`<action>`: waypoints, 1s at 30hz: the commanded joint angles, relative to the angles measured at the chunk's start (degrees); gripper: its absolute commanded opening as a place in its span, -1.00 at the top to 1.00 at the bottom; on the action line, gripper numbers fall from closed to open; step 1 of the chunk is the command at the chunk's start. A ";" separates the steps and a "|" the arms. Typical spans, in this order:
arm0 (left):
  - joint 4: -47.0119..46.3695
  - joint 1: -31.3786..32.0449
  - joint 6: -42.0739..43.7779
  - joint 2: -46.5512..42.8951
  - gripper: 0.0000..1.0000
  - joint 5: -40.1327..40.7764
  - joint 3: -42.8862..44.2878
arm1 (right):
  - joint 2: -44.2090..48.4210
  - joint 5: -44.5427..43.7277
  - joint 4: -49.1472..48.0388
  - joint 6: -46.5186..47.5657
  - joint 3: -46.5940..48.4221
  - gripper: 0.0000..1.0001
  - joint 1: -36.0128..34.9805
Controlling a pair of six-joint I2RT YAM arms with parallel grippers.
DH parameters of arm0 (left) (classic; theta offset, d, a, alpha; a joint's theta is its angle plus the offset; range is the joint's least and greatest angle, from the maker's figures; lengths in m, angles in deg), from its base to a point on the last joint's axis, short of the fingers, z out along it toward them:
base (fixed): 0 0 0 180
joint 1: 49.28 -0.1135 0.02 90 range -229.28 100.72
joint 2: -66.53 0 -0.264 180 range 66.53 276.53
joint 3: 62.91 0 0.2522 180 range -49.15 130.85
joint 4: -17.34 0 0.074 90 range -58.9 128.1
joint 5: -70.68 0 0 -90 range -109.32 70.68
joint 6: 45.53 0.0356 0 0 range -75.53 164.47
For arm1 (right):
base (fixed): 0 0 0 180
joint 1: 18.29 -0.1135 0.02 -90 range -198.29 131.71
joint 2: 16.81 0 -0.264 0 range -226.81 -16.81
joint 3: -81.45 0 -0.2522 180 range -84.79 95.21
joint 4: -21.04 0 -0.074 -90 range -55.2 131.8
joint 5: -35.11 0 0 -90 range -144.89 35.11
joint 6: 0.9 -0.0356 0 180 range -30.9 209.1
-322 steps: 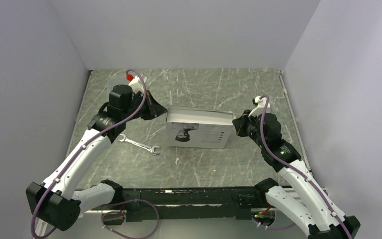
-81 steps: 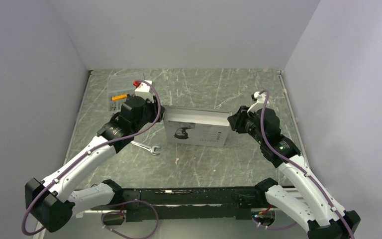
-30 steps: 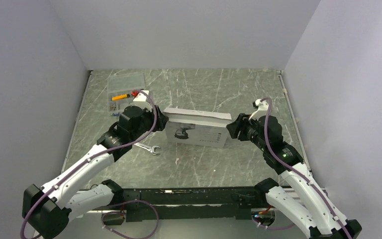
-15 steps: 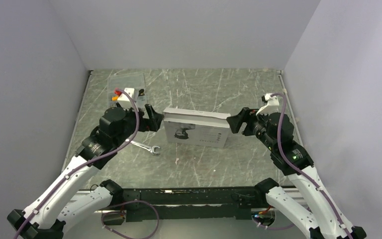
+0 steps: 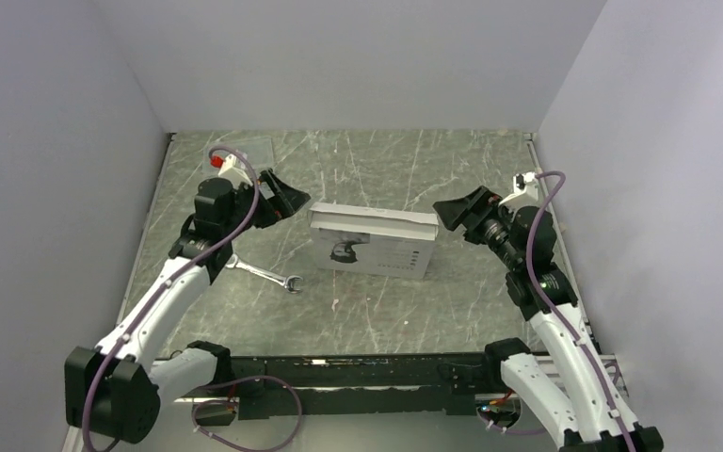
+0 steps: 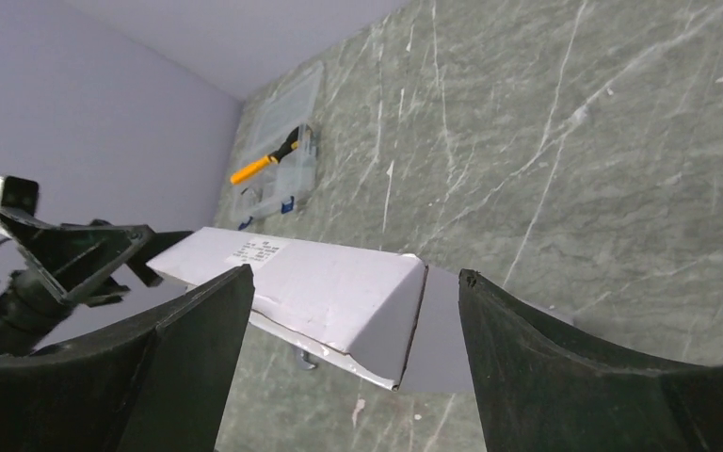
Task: Sort the hair-cutting tools
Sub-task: Close the storage box at the center of the board.
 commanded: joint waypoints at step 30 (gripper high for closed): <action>-17.56 1.10 -7.75 4.28 -0.61 -14.91 -9.29 | -1.98 11.61 -12.21 -8.26 -15.23 -0.24 2.88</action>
